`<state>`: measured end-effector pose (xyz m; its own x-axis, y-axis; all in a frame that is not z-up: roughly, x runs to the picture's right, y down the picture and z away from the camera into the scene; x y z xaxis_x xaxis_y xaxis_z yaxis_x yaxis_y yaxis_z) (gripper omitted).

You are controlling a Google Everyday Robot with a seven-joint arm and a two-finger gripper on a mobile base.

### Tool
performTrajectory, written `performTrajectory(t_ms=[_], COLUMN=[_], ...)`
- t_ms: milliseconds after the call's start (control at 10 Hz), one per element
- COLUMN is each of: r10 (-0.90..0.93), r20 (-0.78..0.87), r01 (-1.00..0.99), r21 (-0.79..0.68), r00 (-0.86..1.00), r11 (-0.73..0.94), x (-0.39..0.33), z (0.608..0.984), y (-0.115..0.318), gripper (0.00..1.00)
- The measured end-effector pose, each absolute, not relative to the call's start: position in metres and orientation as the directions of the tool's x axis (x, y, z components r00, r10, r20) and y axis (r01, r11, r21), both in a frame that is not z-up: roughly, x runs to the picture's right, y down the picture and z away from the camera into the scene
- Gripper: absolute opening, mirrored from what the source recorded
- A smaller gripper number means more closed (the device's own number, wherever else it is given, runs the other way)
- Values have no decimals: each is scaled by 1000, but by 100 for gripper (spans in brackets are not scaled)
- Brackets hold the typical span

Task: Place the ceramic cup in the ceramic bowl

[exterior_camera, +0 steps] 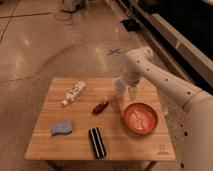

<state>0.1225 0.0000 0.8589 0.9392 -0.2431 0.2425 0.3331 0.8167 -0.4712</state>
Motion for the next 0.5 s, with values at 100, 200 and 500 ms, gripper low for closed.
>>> performTrajectory(t_ms=[100,200,500], r10=[-241,-238,-223], r20=[246,249,240], r01=[334,333,314], r21=[-472,-474,-475], r00=[939,939,945], r11=[816,815,822], x=[116,112,107], z=[867,873,890], y=[3,6,13], gripper=[80,80,66])
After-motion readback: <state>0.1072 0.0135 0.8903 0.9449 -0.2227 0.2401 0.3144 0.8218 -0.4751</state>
